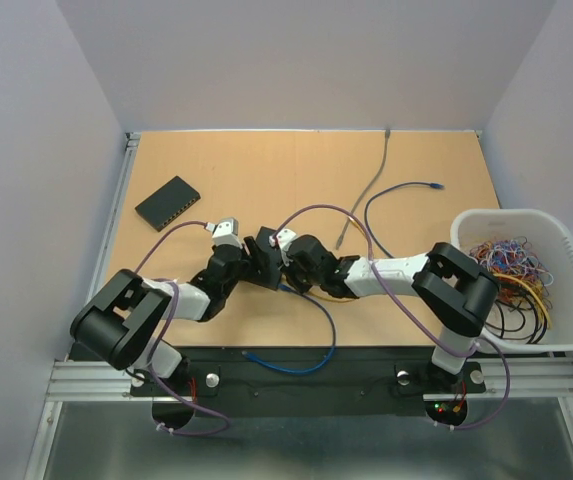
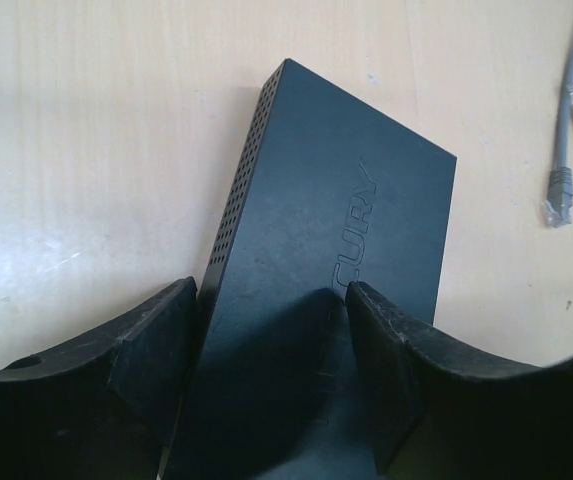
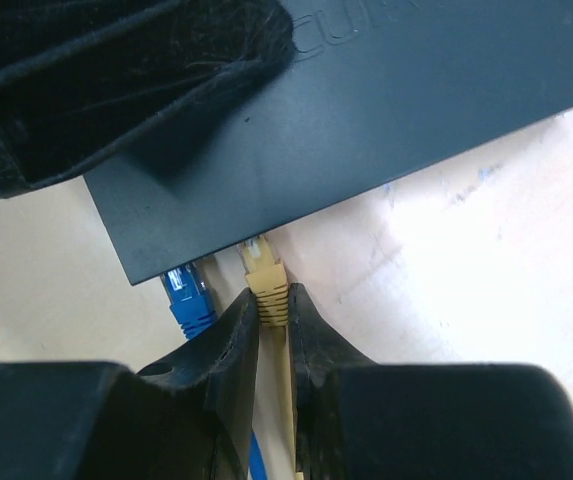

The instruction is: Insert the plug into the switch port

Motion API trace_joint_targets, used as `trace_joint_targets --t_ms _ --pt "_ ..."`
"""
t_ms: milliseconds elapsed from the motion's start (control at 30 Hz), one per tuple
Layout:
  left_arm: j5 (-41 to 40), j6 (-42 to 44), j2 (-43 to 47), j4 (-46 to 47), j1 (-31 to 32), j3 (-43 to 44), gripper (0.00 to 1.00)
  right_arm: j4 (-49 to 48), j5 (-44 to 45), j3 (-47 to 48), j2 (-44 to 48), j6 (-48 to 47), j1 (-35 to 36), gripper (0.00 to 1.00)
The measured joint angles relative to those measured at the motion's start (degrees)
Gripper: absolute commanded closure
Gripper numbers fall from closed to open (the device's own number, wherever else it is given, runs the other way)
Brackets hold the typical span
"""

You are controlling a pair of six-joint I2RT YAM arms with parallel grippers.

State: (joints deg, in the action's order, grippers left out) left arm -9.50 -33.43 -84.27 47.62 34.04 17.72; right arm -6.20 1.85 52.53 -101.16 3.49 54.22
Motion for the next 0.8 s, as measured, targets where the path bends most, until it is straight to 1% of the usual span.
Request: trace_joint_targets --t_ms 67,100,200,267,300,400,533,567,667,800 --pt "-0.1 0.0 1.9 -3.4 -0.7 0.2 0.25 -2.1 0.4 0.0 -0.8 0.3 0.5 0.79" --pt "-0.1 0.1 2.6 -4.5 -1.0 0.2 0.24 -2.6 0.7 0.0 -0.9 0.5 0.6 0.73" --pt "1.1 0.0 5.3 -9.0 -2.2 0.5 0.23 -4.9 1.2 0.0 -1.3 1.2 0.8 0.63" --pt "2.4 0.2 6.7 -11.5 -2.5 0.7 0.23 -7.0 1.8 0.0 -1.3 1.7 0.9 0.59" --pt "2.6 0.2 7.3 -12.9 -2.6 1.0 0.23 -7.6 2.1 -0.1 -1.2 1.9 0.9 0.52" --pt "3.6 0.4 8.5 -17.0 -3.5 2.0 0.23 -8.9 3.8 -1.0 -0.9 2.8 1.0 0.41" --pt "5.1 0.7 9.4 -21.0 -3.8 4.3 0.23 -9.7 6.2 -2.8 1.8 4.1 1.0 0.35" --pt "5.4 0.7 9.4 -21.4 -3.8 4.8 0.23 -9.9 6.6 -2.8 2.8 4.4 1.0 0.33" --pt "6.3 1.2 9.9 -22.7 -4.1 7.0 0.23 -10.1 7.5 -3.0 6.1 5.2 1.0 0.31" --pt "6.3 2.5 10.2 -24.0 -4.6 10.6 0.23 -10.4 8.8 -4.9 11.5 6.0 1.0 0.25"
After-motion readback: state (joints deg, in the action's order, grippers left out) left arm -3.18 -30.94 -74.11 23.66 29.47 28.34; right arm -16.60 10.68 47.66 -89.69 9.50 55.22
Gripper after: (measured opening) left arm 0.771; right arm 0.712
